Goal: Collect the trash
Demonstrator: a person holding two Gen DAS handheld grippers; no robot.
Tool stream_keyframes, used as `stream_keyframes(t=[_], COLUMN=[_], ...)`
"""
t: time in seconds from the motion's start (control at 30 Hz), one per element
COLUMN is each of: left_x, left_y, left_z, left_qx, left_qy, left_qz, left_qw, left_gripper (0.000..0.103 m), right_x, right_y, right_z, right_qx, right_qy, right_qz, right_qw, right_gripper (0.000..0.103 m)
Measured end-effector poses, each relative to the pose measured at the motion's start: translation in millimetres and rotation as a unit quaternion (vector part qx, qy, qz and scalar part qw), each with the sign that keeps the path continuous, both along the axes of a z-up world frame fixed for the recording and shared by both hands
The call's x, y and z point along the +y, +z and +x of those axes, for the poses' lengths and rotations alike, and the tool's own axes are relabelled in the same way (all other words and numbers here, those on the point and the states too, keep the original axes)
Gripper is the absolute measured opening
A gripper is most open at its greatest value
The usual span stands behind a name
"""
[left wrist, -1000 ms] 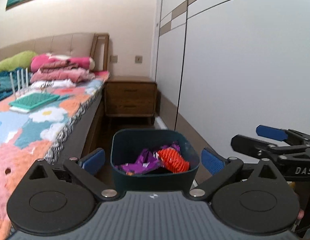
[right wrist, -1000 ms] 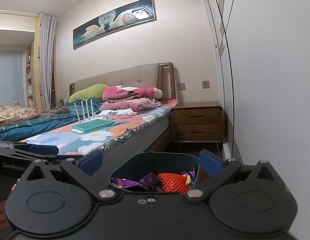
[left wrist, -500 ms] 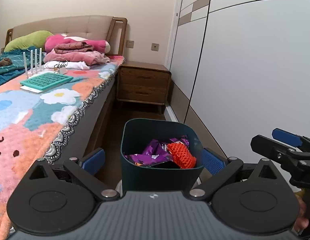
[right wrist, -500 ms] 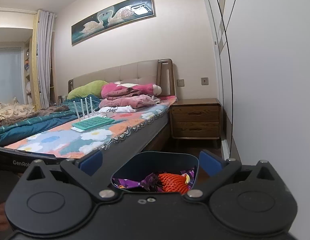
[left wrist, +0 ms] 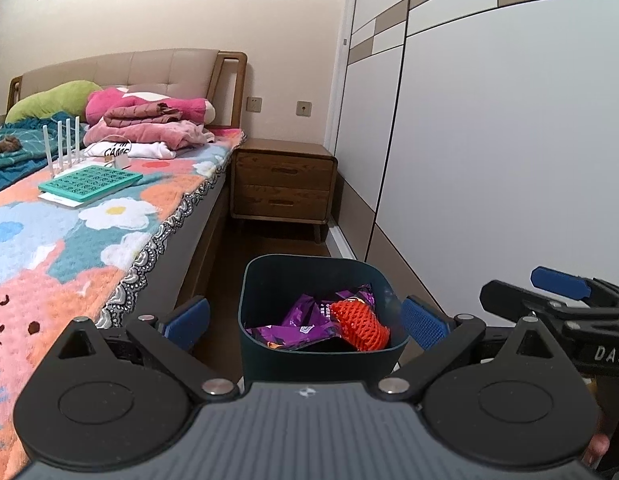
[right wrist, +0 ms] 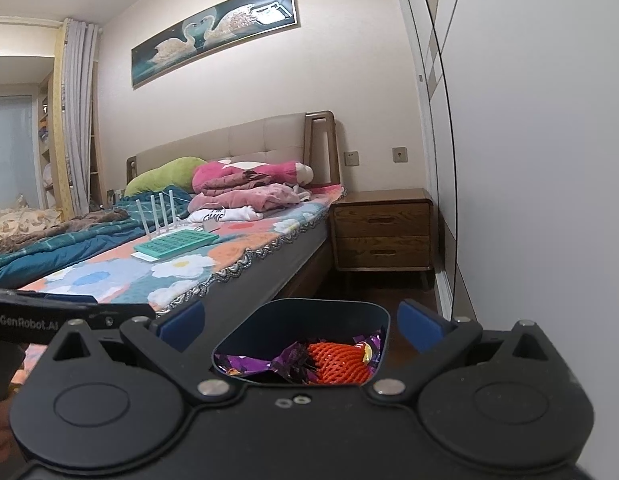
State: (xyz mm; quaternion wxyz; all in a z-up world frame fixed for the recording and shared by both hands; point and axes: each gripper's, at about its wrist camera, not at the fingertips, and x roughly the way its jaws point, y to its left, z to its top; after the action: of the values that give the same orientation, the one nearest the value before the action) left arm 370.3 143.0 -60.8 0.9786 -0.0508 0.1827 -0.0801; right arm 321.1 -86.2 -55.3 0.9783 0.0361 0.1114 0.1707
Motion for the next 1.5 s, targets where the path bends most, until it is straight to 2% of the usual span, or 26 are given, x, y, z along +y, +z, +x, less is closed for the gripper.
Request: stream_keyframes(t=[0.43,0.73,1.5], left_x=[-4.4,-8.5,-10.7], left_y=[-0.8,-5.2,-6.5], left_z=[1.6,7.3,10.5], left_qx=[-0.014,0.0,-0.008], left_qy=[-0.004,-0.011,-0.01], left_qz=[0.013,0.012,0.014], left_qw=[0.9998,0.9999,0.9998], left_gripper=[0.103,0.103,0.103], right_x=[-0.9,-2.3,0.3], right_y=[2.2,2.5,-3.2], right_z=[1.8,3.7,8.5], right_qx=[0.002,0.007,0.02], right_qy=[-0.003,-0.006,0.001], right_qz=[0.0,-0.001,-0.016], right_qw=[1.0,1.0,1.0], right_gripper=[0.103,0.103,0.103])
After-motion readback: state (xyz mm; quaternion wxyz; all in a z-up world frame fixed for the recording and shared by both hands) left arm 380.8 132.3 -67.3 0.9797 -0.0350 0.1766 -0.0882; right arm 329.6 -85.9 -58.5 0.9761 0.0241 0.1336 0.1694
